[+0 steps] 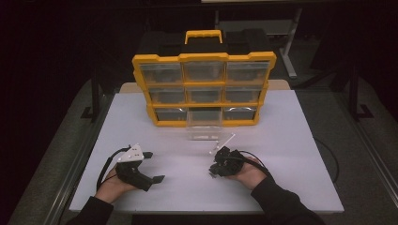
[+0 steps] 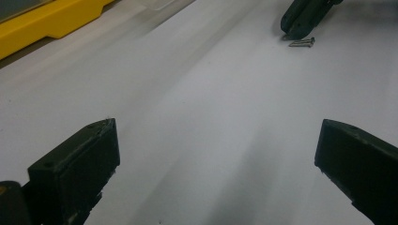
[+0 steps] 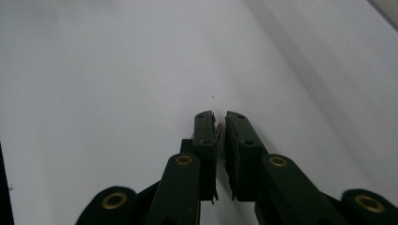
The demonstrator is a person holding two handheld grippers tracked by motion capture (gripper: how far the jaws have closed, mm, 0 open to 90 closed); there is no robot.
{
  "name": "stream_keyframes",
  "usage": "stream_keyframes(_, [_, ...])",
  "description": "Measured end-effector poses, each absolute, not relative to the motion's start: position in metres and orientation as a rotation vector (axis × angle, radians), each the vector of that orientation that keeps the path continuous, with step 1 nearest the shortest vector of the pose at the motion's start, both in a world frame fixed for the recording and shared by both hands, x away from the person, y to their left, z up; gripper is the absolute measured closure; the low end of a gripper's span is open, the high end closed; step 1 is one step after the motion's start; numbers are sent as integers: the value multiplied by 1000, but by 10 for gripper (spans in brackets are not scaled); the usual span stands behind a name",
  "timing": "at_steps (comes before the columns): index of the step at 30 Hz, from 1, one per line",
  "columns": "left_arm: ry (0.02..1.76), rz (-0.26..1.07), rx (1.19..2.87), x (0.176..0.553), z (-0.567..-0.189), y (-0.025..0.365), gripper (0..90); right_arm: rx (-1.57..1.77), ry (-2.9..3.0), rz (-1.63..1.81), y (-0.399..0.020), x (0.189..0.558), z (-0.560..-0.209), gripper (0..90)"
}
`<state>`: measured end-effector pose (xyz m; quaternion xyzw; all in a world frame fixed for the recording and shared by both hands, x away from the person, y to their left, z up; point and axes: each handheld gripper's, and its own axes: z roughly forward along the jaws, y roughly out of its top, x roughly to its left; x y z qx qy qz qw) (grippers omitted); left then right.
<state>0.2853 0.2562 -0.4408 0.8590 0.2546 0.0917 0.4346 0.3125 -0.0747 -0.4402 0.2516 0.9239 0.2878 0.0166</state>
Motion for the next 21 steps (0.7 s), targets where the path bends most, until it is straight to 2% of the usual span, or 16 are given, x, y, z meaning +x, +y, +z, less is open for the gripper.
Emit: stream_keyframes(21, [618, 211, 2144, 284, -442, 254, 0, 798, 2859, 900, -78, 314, -437, 858])
